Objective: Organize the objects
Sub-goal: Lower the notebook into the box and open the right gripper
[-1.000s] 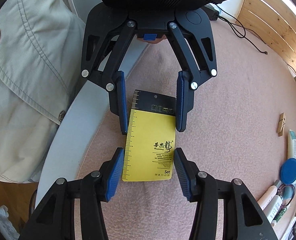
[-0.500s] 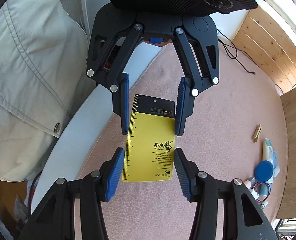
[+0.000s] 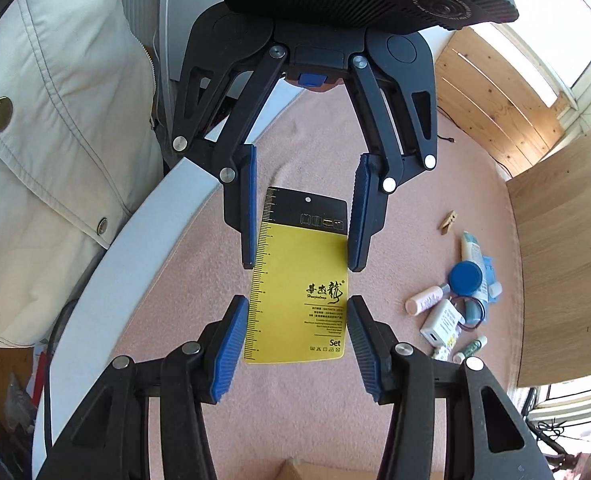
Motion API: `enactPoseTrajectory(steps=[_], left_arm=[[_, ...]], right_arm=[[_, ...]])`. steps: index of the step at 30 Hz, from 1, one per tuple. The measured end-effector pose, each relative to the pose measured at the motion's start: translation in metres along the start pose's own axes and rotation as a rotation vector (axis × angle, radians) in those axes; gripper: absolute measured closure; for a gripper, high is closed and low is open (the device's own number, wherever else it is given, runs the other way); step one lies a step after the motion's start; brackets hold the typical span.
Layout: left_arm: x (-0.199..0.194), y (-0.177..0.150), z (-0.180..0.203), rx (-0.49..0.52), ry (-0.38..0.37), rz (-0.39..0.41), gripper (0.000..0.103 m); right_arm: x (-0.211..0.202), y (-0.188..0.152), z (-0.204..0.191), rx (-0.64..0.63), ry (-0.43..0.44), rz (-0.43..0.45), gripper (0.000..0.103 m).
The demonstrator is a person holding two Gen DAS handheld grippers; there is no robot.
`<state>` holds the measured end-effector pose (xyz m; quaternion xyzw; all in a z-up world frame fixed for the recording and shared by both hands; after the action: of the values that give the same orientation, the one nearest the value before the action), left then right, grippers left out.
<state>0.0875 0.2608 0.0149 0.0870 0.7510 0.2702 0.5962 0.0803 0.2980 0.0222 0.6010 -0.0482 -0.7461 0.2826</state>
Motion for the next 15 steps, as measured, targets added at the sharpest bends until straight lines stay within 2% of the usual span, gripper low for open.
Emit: enactPoseTrajectory(steps=[12,15], left_arm=[[0.064,0.125,0.000,0.166,-0.041,0.017,0.049],[0.082,0.155,-0.002,0.189,-0.025,0.024,0.047]], right_arm=[[-0.060,-0.096,-0.002,0.133,-0.121,-0.070,0.057],[-0.074,-0.121,0.001,0.178,-0.157,-0.081,0.057]])
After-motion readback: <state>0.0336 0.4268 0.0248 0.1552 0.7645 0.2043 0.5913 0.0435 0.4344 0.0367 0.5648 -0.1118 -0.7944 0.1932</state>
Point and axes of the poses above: each gripper's, at about its wrist camera, not at the fingertips, and x roughly the way its jaws point, z to its right, y to its top, the point moved 4 cm from there along x, roughly the way its jaws point, and after that the axes turned 1 degree about -x, right-handed, at the moved point
